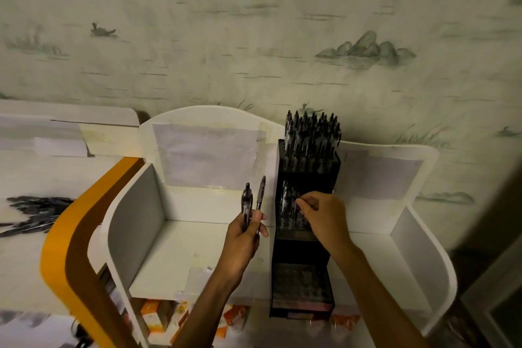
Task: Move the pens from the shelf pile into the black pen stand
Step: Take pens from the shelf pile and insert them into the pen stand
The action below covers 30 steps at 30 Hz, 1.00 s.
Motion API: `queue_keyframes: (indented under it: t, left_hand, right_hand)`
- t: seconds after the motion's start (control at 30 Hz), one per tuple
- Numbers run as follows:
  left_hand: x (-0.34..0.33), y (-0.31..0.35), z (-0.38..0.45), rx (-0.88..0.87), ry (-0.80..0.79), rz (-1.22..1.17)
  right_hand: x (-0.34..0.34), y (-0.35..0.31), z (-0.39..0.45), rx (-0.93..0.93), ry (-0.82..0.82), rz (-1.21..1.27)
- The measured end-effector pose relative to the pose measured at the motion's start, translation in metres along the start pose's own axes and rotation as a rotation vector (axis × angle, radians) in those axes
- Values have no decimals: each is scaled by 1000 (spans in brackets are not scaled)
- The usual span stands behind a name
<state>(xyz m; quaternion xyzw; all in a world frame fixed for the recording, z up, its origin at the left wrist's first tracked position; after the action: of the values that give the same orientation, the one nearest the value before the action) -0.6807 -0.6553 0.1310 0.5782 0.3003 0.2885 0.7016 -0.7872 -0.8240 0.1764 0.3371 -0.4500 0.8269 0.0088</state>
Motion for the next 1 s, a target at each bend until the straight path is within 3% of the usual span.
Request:
queue_keyframes:
  t: [0.17, 0.33, 0.57, 0.77, 1.0]
  left_hand:
    - [-7, 6, -2, -35, -37, -23]
    - [-14, 8, -3, -18, -44, -43]
    - [-12, 12, 0, -3, 15, 18]
    - [-9, 9, 3, -18, 29, 17]
    - [-13, 12, 1, -25, -11, 14]
  right_hand:
    - [14, -14, -2, -22, -34, 249]
    - [15, -33, -4, 18, -68, 330]
    - [9, -47, -11, 340, -19, -40]
    - [-4, -43, -13, 304, -195, -91]
    - [-5, -35, -14, 324, -236, -165]
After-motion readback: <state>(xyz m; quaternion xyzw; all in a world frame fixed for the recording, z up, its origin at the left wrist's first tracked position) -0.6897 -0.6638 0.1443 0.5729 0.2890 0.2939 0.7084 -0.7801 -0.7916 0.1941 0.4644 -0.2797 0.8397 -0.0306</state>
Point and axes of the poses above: each hand's wrist, its own z-axis towards the middle knuckle, its own x-axis out of the back of the hand, y = z × x, the point moved 6 cm from there along z, towards the middle knuckle, and after that the axes turned 6 degrees about -x, right-handed, at the moved point
